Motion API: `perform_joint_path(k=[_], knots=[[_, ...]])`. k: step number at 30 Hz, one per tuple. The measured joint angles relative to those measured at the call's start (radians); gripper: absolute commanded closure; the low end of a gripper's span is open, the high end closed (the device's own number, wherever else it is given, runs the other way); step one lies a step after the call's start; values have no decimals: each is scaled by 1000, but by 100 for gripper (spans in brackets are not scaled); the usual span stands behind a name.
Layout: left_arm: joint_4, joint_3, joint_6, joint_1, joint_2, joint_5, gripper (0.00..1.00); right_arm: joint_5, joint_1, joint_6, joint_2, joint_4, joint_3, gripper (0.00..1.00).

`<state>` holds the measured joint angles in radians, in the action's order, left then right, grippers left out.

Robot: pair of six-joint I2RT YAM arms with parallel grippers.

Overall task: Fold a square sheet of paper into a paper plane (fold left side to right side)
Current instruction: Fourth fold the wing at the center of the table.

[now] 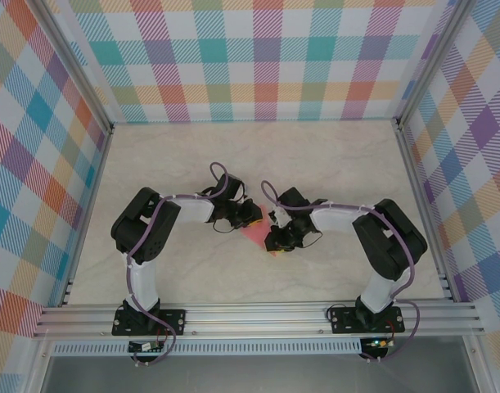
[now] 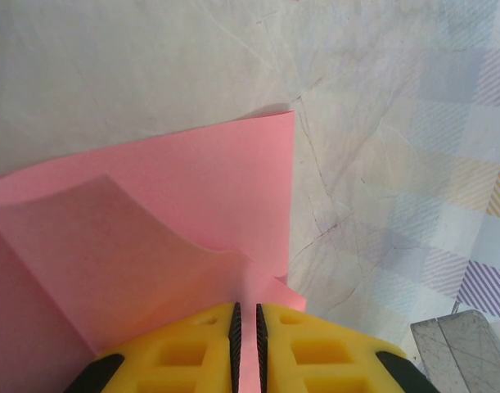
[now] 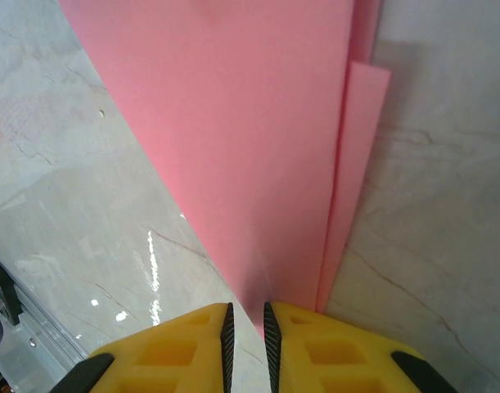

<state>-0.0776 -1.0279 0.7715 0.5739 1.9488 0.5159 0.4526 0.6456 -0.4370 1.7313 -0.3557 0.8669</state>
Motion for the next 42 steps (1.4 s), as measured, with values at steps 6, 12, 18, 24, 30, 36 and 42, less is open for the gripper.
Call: perform_joint_path(k=[6, 12, 18, 24, 30, 36, 42], knots=[[0, 0, 0, 0, 0, 0, 84, -5, 2, -4, -16, -1, -18, 79], [1, 0, 0, 0, 0, 1, 84, -24, 5, -8, -36, -46, -23, 79], [0, 0, 0, 0, 0, 3, 84, -41, 7, -8, -84, -174, -26, 79], [0, 0, 0, 0, 0, 3, 84, -31, 11, -16, -164, -235, 29, 83], [0, 0, 0, 0, -1, 3, 84, -29, 11, -59, -115, -153, 87, 94], [0, 0, 0, 0, -1, 3, 84, -77, 11, -105, 19, -85, 98, 95], [0, 0, 0, 0, -2, 2, 84, -97, 11, -126, 44, -77, 94, 95]])
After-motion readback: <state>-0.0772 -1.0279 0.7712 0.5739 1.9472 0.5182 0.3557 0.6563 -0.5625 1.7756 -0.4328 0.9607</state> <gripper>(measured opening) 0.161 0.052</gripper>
